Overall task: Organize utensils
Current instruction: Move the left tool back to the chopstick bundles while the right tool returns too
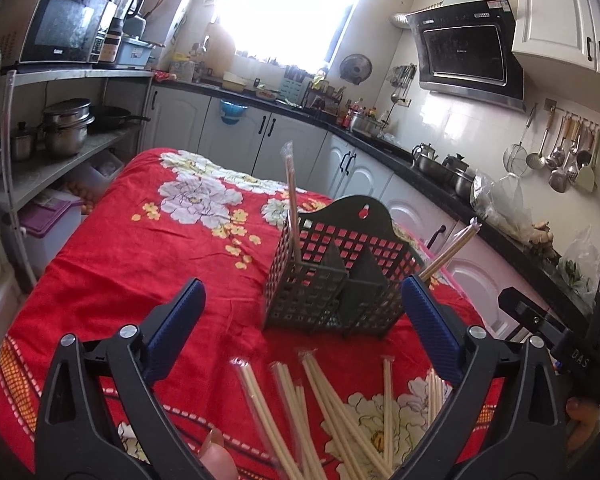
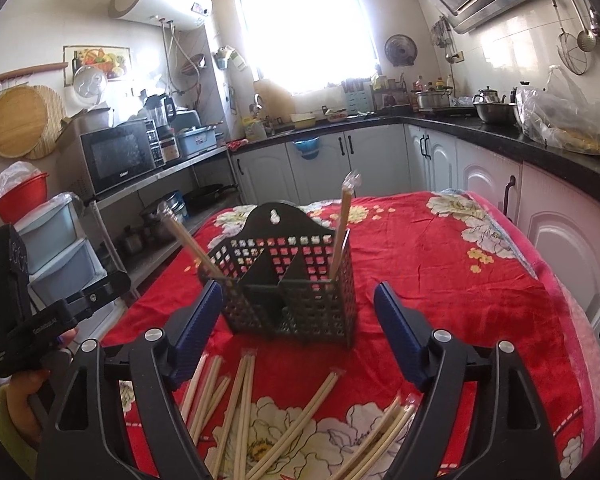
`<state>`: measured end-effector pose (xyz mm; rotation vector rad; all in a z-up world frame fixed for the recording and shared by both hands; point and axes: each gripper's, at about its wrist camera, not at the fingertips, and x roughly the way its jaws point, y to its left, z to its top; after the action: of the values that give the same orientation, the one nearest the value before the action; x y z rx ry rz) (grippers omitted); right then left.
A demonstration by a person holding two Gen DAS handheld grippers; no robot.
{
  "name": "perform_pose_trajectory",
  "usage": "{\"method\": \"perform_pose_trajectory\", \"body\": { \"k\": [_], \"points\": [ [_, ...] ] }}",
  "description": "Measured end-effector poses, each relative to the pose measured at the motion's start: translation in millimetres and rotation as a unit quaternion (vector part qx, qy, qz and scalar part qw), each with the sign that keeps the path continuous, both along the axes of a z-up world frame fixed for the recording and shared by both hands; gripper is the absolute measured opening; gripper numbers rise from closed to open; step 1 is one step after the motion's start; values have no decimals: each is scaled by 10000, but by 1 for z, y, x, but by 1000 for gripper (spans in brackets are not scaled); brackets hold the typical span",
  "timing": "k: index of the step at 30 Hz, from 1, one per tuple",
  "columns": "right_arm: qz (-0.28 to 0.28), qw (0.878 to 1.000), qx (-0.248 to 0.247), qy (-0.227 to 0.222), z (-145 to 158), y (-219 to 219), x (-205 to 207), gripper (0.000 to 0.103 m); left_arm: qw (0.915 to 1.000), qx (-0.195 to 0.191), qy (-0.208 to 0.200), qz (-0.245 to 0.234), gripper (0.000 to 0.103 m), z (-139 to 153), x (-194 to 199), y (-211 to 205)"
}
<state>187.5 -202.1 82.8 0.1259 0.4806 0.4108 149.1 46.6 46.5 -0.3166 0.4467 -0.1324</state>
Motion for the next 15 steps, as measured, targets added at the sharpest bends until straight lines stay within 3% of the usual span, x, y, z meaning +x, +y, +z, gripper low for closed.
{"method": "perform_pose_trajectory", "body": {
  "k": [15],
  "points": [
    [244, 9982, -357, 405, -32, 24, -9, 77, 9981, -34, 612, 46, 91, -36, -5, 16]
  ]
}}
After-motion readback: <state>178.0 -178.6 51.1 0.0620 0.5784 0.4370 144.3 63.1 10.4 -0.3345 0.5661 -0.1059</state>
